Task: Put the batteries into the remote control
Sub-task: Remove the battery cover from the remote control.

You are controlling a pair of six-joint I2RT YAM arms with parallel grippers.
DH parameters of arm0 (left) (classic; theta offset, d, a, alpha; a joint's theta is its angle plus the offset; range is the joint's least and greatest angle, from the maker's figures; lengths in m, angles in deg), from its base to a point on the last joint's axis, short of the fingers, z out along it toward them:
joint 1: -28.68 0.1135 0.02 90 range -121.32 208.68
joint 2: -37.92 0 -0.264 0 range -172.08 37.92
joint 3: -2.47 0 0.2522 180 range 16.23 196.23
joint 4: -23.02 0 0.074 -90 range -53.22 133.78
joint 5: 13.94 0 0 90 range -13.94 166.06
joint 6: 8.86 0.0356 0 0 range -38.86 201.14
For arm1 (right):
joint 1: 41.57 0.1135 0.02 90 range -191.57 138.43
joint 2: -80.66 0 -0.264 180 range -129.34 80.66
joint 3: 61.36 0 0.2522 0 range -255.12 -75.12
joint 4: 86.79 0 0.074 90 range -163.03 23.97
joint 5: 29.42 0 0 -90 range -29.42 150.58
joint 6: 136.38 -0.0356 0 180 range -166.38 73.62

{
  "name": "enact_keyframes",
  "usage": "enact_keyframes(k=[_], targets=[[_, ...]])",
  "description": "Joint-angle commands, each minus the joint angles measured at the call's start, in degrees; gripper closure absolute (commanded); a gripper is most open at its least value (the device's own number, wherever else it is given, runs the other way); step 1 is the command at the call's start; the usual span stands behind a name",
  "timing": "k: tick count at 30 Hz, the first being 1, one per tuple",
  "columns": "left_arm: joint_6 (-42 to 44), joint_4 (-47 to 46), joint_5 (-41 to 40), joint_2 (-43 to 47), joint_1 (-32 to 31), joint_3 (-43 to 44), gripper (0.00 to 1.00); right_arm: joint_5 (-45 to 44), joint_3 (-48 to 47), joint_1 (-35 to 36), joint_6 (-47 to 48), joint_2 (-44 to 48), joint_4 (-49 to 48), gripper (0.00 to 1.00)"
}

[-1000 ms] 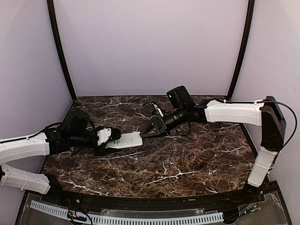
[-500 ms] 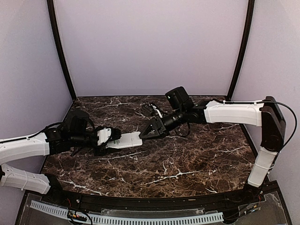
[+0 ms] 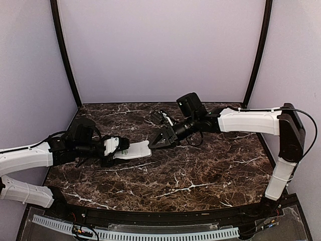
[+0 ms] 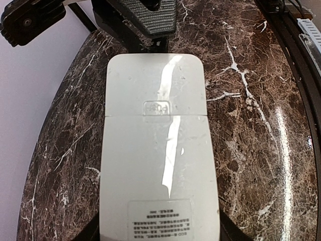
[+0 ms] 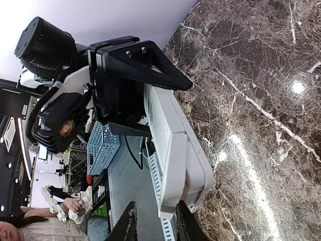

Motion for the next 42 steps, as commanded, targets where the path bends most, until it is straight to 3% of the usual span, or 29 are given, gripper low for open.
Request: enact_keyframes(k=[1, 17, 32, 42], targets=[[-0.35, -0.58, 0.55, 0.59, -0.01, 0.75, 1.00, 1.61, -1.21, 0.88, -0.37, -0.37, -2.36, 0.76], [-0.46, -0.78, 0.60, 0.83, 0.04, 0.66, 1.00, 2.74, -3.08, 2.37, -2.23, -3.49, -5.61, 0.76], [-0.44, -0.99, 0.31, 1.22, 0.03, 0.45, 1.00, -0.59, -3.61, 1.63, -2.19, -3.94, 0.20, 0.94], [-0.35, -1.17, -0.23, 1.27, 0.06, 0.23, 1.00, 1.37, -3.40, 0.50, -2.35, -1.43, 0.53, 0.96]])
